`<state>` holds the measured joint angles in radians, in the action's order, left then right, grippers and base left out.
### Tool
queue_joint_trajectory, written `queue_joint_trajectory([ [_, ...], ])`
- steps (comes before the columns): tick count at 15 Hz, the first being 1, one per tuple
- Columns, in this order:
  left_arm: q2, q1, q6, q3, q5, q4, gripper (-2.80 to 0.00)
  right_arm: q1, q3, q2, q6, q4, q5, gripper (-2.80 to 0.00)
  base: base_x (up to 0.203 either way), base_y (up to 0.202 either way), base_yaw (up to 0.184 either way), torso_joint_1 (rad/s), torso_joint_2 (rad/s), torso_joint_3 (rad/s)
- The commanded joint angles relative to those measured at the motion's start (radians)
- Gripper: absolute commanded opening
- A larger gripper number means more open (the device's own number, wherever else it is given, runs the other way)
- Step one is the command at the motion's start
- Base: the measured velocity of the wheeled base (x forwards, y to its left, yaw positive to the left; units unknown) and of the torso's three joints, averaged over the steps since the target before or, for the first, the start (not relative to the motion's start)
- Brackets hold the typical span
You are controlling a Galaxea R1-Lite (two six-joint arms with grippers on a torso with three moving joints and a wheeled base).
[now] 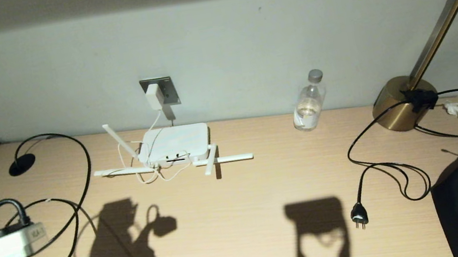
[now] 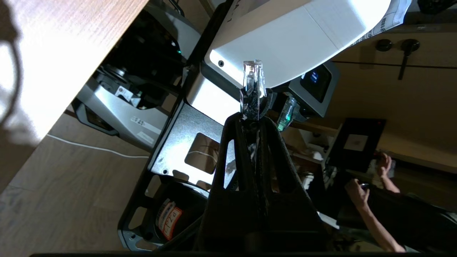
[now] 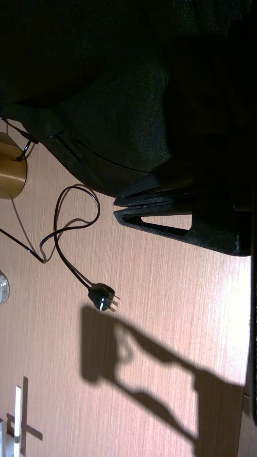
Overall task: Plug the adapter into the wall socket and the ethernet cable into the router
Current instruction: Hand it to the other hand
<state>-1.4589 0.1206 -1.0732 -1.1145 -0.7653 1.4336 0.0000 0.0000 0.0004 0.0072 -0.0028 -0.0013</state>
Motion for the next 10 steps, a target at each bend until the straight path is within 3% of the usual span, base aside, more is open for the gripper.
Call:
queue_joint_trajectory([
  [1, -0.016, 0.004, -0.005, -0.006, -0.005, 0.011, -2.8, 0.0, 0.0, 0.0, 0.0, 0.0, 0.0, -2.8, 0.0, 0.0, 0.0, 0.0, 0.0, 0.0],
  [4, -0.007, -0.002, -0.007, -0.034, -0.003, 0.006, -2.8, 0.0, 0.0, 0.0, 0.0, 0.0, 0.0, -2.8, 0.0, 0.0, 0.0, 0.0, 0.0, 0.0],
  [7, 0.041, -0.037, -0.021, -0.151, 0.006, 0.003, -2.8, 0.0, 0.0, 0.0, -0.001, 0.0, 0.0, -2.8, 0.0, 0.0, 0.0, 0.0, 0.0, 0.0],
  [9, 0.051, -0.098, -0.061, -0.23, 0.065, -0.045, -2.8, 0.0, -0.003, 0.0, -0.017, 0.005, 0.001, -2.8, 0.0, 0.0, 0.0, 0.0, 0.0, 0.0],
  [10, 0.049, -0.119, -0.077, -0.235, 0.096, -0.123, -2.8, 0.0, -0.002, 0.0, -0.045, 0.005, 0.007, -2.8, 0.0, 0.0, 0.0, 0.0, 0.0, 0.0],
])
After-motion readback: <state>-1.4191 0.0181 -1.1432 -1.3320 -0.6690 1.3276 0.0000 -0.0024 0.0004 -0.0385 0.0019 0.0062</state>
